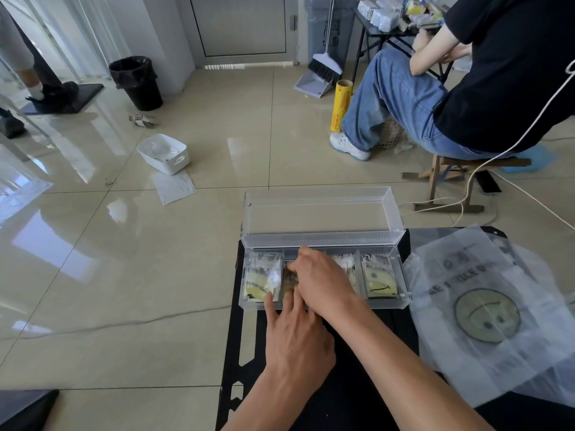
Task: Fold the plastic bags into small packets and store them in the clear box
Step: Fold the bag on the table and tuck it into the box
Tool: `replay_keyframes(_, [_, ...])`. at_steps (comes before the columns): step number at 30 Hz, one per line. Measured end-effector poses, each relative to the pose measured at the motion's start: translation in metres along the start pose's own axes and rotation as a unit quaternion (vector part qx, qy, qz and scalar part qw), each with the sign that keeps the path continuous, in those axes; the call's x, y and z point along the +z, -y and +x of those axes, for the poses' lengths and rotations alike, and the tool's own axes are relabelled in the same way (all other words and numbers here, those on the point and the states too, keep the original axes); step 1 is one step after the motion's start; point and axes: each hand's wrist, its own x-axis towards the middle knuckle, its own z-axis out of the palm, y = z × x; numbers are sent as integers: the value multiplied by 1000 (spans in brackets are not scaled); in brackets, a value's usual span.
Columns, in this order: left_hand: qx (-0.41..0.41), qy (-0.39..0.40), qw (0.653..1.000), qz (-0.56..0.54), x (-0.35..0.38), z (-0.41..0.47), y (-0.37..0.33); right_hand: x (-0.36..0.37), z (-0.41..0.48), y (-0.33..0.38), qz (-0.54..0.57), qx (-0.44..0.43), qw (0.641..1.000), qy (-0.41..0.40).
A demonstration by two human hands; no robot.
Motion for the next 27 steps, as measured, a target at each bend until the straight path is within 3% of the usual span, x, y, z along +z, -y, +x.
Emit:
replay_keyframes(6, [-6, -5, 999, -38, -1, 6, 2, -6, 1, 3, 15, 10, 999, 30])
replay_keyframes(14, [-14, -30, 998, -55, -10, 3, -6, -15, -3, -3, 53, 66, 996, 12])
replay_keyframes(21, [-24, 43, 998, -25, -20, 3, -3, -11, -6, -1, 55, 36, 995, 79])
replay_keyframes(27, [-39, 59, 998, -6, -35, -4, -12, -29, -11, -5, 84, 42, 995, 45])
